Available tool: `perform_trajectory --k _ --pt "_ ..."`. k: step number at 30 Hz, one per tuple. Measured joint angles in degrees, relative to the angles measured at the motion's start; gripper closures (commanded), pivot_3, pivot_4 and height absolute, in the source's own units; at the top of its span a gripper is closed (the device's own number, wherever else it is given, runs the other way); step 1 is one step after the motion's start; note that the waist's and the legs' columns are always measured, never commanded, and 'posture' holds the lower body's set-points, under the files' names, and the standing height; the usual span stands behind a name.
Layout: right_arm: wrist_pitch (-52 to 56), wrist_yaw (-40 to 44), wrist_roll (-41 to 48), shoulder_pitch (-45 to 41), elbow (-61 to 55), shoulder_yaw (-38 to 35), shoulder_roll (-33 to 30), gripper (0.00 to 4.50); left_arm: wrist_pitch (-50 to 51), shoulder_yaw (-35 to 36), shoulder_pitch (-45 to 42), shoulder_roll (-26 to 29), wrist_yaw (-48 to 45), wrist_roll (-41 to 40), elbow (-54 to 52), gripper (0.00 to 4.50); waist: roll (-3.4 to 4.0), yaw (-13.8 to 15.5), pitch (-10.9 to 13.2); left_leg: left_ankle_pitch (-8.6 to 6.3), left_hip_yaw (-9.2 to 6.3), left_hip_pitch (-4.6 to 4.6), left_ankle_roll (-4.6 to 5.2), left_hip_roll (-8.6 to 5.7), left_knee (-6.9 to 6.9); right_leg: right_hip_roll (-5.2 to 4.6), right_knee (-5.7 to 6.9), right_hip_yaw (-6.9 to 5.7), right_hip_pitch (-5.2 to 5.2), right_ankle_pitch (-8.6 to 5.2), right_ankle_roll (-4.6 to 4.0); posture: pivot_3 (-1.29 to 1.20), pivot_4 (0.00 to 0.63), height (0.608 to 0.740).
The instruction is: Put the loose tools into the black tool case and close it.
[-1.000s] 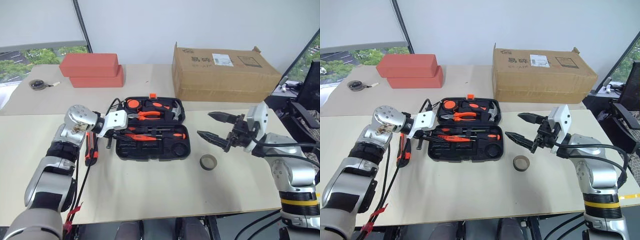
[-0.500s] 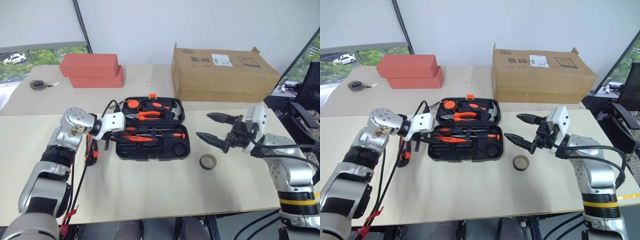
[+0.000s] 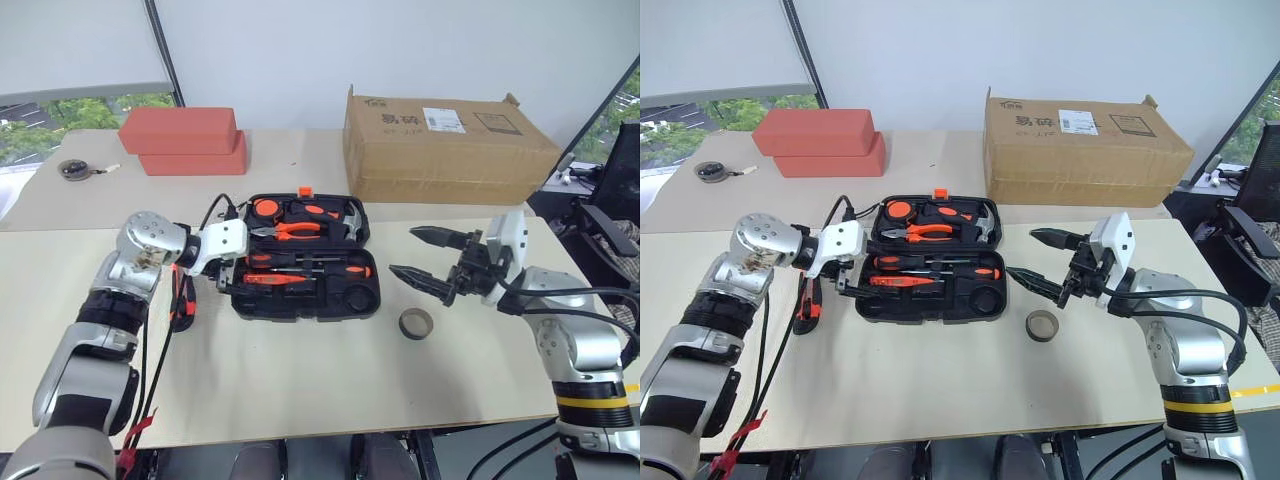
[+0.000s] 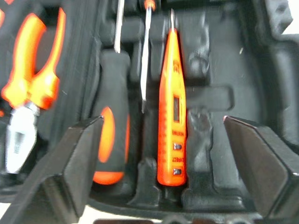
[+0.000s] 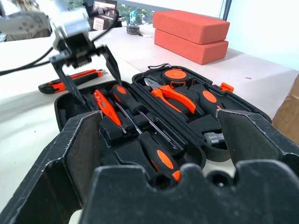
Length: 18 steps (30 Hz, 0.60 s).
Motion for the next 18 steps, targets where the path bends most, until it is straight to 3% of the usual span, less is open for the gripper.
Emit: perform_trajectory --k 3,7,12,18 --pt "0.0 0.03 0.0 -0.46 0.23 0.22 0.09 0.0 4.65 3.44 -0.1 -0.25 0.8 -4.55 -4.41 0.99 0.0 0.02 0.0 0.0 -0.02 0.01 0.01 -0.01 0.04 0.0 0.01 0.0 0.03 0.0 0.01 0.0 0.15 0.713" --pt "0.0 0.02 -0.05 -1.74 0.42 0.82 0.4 0.0 5.18 5.01 2.38 -3.04 8.19 -4.5 -7.12 2.5 0.01 -0.01 -0.01 0.0 -0.01 0.12 0.01 -0.02 0.08 0.0 0.03 0.05 0.13 0.01 0.02 0.0 0.15 0.713" --pt "0.01 -0.23 -0.08 -1.75 0.39 1.67 0.92 0.0 9.33 4.99 12.65 -6.83 13.24 -6.35 -13.6 4.37 0.01 -0.19 -0.01 -0.01 0.02 0.13 0.02 0.0 0.07 0.01 0.07 0.08 0.09 0.01 0.01 0.0 0.15 0.713" --pt "0.0 -0.52 -0.07 -1.14 0.34 1.88 0.97 0.0 9.17 5.26 18.75 -11.22 25.78 -3.41 -13.48 4.45 0.01 0.2 -0.01 0.0 -0.03 0.14 0.03 -0.02 0.13 0.01 0.06 0.08 0.15 0.03 0.0 0.0 0.15 0.713"
